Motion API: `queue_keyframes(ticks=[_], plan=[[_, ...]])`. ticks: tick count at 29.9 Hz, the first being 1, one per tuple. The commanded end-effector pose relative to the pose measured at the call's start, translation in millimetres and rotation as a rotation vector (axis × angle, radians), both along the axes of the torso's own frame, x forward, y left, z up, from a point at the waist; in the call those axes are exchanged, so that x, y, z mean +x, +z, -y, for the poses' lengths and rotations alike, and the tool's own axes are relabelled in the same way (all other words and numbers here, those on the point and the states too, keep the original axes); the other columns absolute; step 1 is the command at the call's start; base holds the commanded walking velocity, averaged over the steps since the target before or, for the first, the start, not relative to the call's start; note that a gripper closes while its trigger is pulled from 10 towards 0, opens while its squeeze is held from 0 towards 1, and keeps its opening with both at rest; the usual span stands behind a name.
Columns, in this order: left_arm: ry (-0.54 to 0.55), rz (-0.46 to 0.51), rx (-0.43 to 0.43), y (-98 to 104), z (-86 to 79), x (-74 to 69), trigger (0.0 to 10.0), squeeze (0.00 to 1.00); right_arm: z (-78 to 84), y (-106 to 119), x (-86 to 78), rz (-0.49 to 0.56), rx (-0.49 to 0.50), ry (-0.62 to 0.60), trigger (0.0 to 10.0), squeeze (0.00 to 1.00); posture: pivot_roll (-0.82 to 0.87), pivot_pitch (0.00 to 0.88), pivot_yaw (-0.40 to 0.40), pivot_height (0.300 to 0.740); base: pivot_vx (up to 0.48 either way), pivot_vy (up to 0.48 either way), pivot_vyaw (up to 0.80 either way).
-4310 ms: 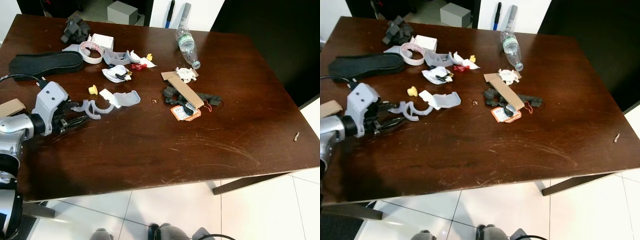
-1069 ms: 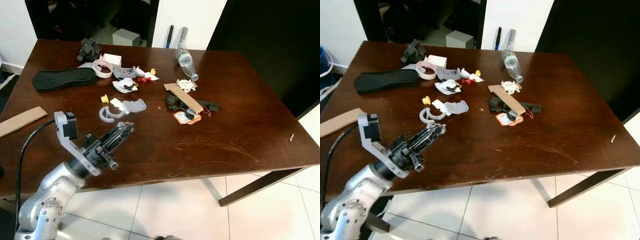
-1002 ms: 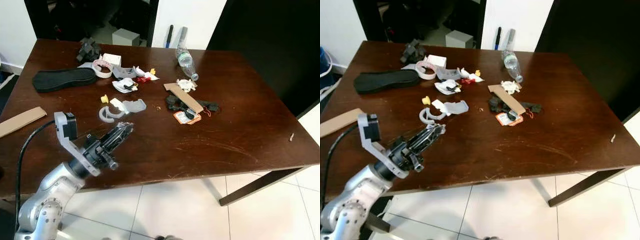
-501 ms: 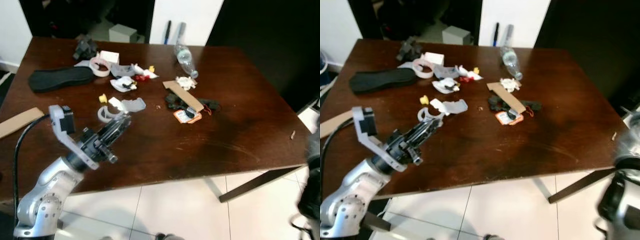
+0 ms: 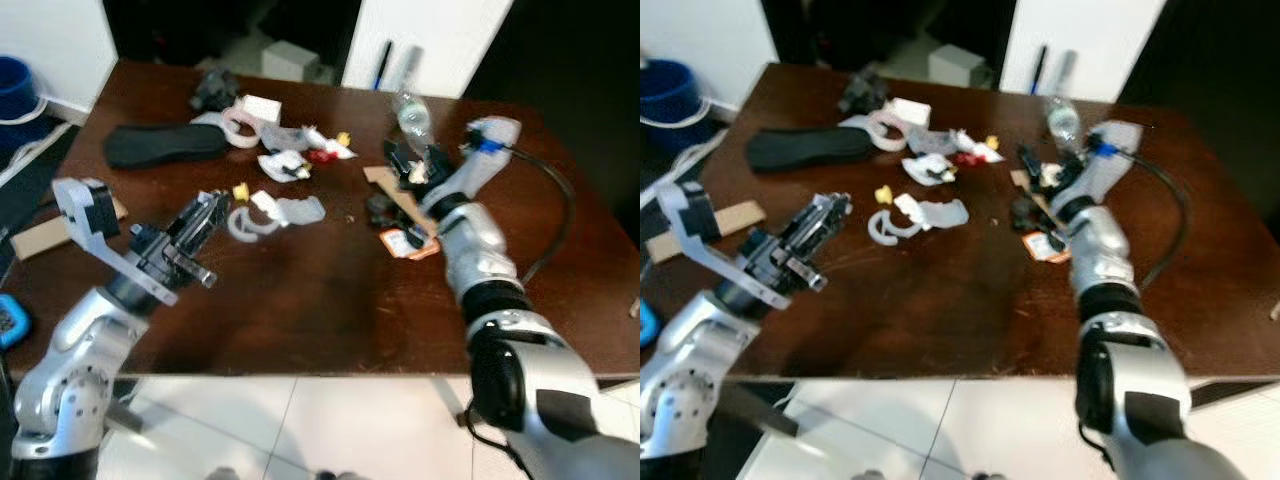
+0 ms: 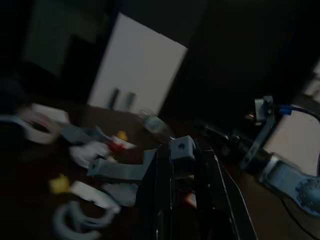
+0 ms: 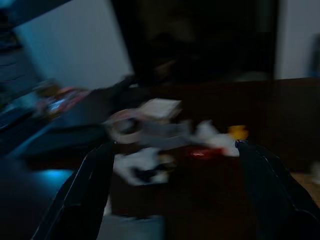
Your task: Picking trash to rubbish bin
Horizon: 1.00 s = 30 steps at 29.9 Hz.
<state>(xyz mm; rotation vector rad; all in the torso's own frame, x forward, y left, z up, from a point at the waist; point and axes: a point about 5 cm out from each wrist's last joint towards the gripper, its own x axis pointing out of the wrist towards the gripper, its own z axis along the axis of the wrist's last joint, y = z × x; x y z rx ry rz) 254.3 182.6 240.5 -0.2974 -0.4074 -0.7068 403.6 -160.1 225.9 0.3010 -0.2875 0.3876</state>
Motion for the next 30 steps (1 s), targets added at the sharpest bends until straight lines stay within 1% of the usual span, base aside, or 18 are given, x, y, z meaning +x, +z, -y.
queue_keyframes(ticks=[1,4,5,7,9,10,12,13,14,15,16,17,19,22,28,30], plan=[[0.022,0.04,0.042,10.0,-0.5,-3.8,10.0,0.0,-4.5,-7.1,-1.4,-0.009,-0.04,0.028,10.0,0.0,0.26,0.134,-0.113,0.74,0.0,0.0,0.77],[0.067,0.065,0.085,17.8,-2.3,-3.9,10.0,0.0,-21.2,-14.0,-3.2,-0.023,-0.063,0.085,10.0,0.0,0.26,0.134,-0.113,0.74,0.0,0.0,0.77],[0.067,0.065,0.085,17.8,-2.3,-3.9,10.0,0.0,-21.2,-14.0,-3.2,-0.023,-0.063,0.085,10.0,0.0,0.26,0.134,-0.113,0.74,0.0,0.0,0.77],[0.083,0.074,0.096,20.8,-1.9,-3.5,10.0,0.0,-28.7,-17.2,-4.1,-0.029,-0.076,0.108,10.0,0.0,0.27,0.133,-0.113,0.74,0.0,0.0,0.77],[0.09,0.074,0.107,20.9,0.6,-3.1,10.0,0.0,-41.3,-22.7,-6.1,-0.032,-0.116,0.145,10.0,0.0,0.27,0.133,-0.113,0.74,0.0,0.0,0.77],[0.09,0.074,0.107,20.9,0.6,-3.1,10.0,0.0,-41.3,-22.7,-6.1,-0.032,-0.116,0.145,10.0,0.0,0.27,0.133,-0.113,0.74,0.0,0.0,0.77],[0.091,0.058,0.109,16.4,3.2,-2.9,10.0,0.0,-56.6,-29.7,-8.7,-0.04,-0.164,0.184,10.0,0.0,0.28,0.129,-0.115,0.74,0.0,0.0,0.77],[0.094,0.051,0.108,14.5,3.6,-2.7,10.0,0.0,-60.7,-31.5,-9.5,-0.043,-0.176,0.194,10.0,0.0,0.28,0.129,-0.115,0.74,0.0,0.0,0.77],[0.094,0.051,0.108,14.5,3.6,-2.7,10.0,0.0,-60.7,-31.5,-9.5,-0.043,-0.176,0.194,10.0,0.0,0.28,0.129,-0.115,0.74,0.0,0.0,0.77],[0.098,0.037,0.102,11.7,3.7,-2.4,10.0,0.0,-66.1,-33.7,-10.5,-0.045,-0.191,0.205,10.0,0.0,0.29,0.128,-0.117,0.74,0.0,0.0,0.77],[0.111,0.014,0.088,6.9,2.7,-2.2,10.0,0.0,-74.8,-36.8,-12.2,-0.05,-0.212,0.223,10.0,0.0,0.29,0.126,-0.117,0.74,0.0,0.0,0.77],[0.111,0.014,0.088,6.9,2.7,-2.2,10.0,0.0,-74.8,-36.8,-12.2,-0.05,-0.212,0.223,10.0,0.0,0.29,0.126,-0.117,0.74,0.0,0.0,0.77],[0.137,-0.009,0.078,2.4,0.1,-1.3,10.0,0.0,-79.7,-38.3,-13.3,-0.05,-0.231,0.234,10.0,0.0,0.3,0.126,-0.117,0.74,0.0,0.0,0.77],[0.164,-0.028,0.061,-0.9,-3.3,-0.5,10.0,0.0,-80.7,-39.4,-13.3,-0.056,-0.239,0.231,10.0,0.0,0.3,0.129,-0.117,0.74,0.0,0.0,0.77],[0.209,-0.05,0.049,-5.6,-7.7,1.1,10.0,0.0,-75.8,-40.4,-11.7,-0.068,-0.227,0.18,10.0,0.0,0.3,0.129,-0.117,0.74,0.0,0.0,0.77],[0.221,-0.054,0.04,-6.3,-8.2,2.4,10.0,0.0,-69.9,-39.8,-9.4,-0.08,-0.208,0.125,10.0,0.0,0.3,0.129,-0.117,0.74,0.0,0.0,0.25]])
